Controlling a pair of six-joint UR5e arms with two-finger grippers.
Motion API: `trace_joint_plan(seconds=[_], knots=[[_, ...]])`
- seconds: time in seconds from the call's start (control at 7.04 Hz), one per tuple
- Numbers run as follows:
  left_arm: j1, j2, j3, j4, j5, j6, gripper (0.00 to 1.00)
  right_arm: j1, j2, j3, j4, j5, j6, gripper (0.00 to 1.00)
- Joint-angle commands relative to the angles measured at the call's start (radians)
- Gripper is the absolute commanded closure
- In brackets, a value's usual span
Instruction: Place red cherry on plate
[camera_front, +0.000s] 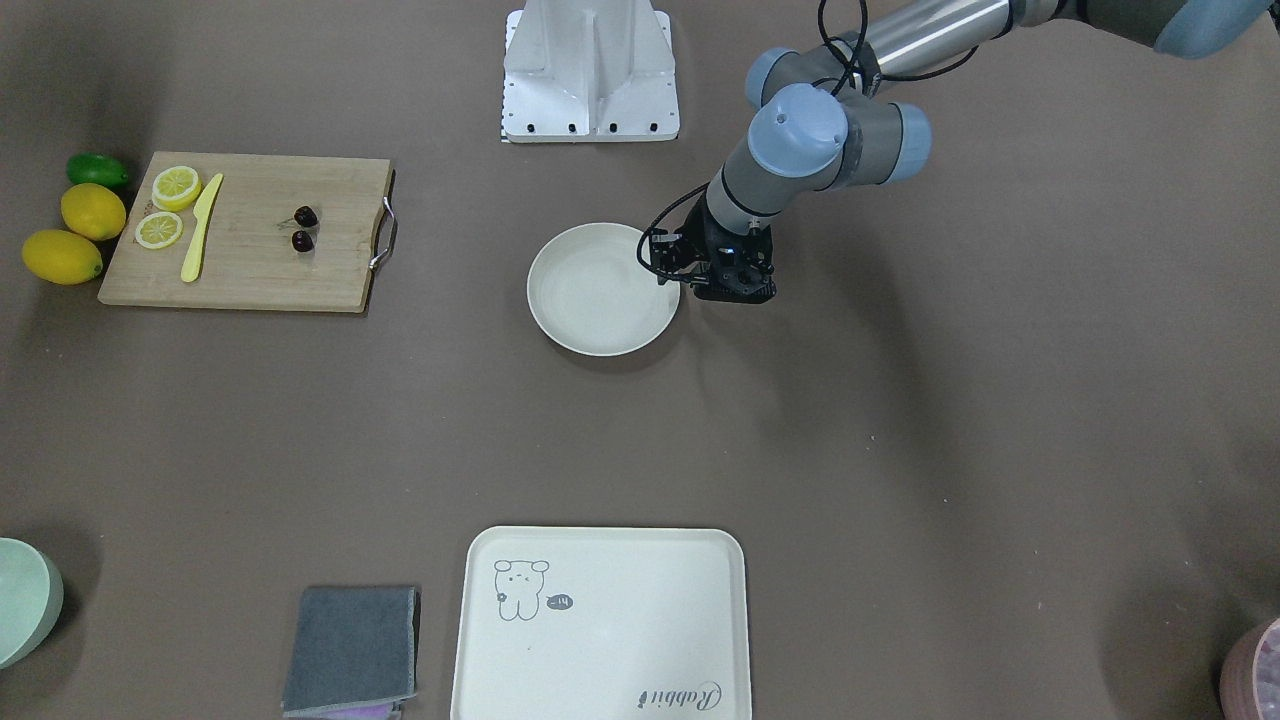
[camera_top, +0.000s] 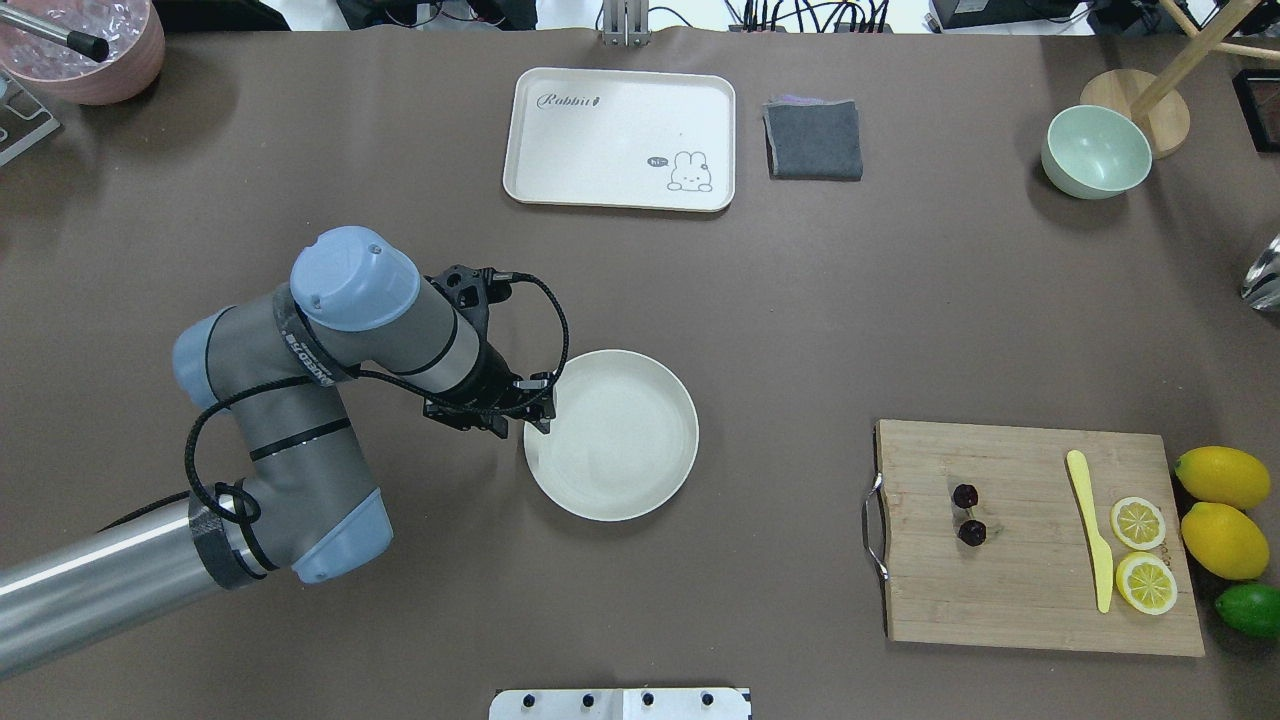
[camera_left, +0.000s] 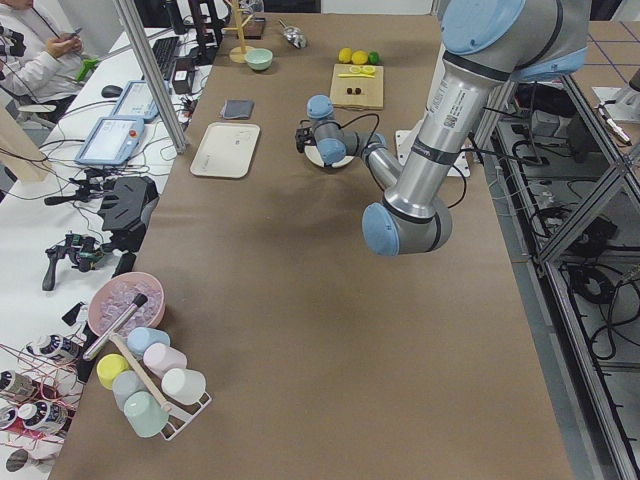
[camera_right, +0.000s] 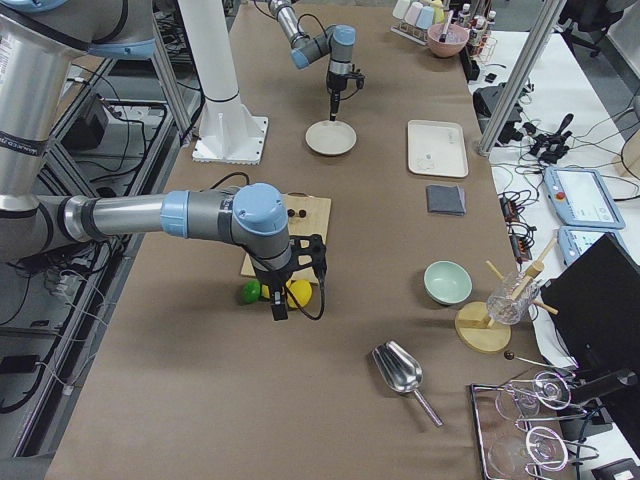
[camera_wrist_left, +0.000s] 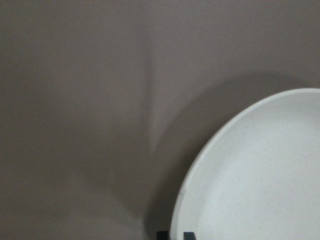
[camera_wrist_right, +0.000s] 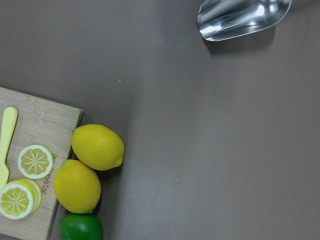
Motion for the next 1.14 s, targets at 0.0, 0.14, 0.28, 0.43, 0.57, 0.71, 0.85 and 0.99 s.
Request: trace_joint_plan(seconds=[0.0,0.14,0.28,0.43,0.57,0.71,0.85,0.99], knots=[[-0.140,0.019,-0.064,0.064,-0.156,0.023,0.02,-0.001,0.042,-0.017,-0.009,0.013,0.016,0.00],[-0.247,0.069,-0.149,0.145,-0.242,0.141,0.02,-0.003,0.138,-0.022,-0.122,0.015,0.018,0.01],[-0.343,0.109,-0.206,0.221,-0.288,0.258,0.03,-0.004,0.234,-0.026,-0.232,0.013,0.018,0.01],[-0.436,0.166,-0.219,0.236,-0.292,0.353,0.06,-0.007,0.276,-0.039,-0.250,0.013,0.018,0.01],[-0.518,0.268,-0.218,0.238,-0.307,0.497,0.04,-0.013,0.301,-0.040,-0.252,0.013,0.020,0.01],[-0.590,0.380,-0.203,0.236,-0.307,0.661,0.03,-0.041,0.318,-0.054,-0.250,0.013,0.036,0.01],[-0.679,0.485,-0.173,0.238,-0.309,0.811,0.03,-0.049,0.341,-0.080,-0.247,0.036,0.047,0.01],[-0.758,0.533,-0.126,0.236,-0.336,0.907,0.03,-0.047,0.359,-0.094,-0.247,0.054,0.055,0.01]])
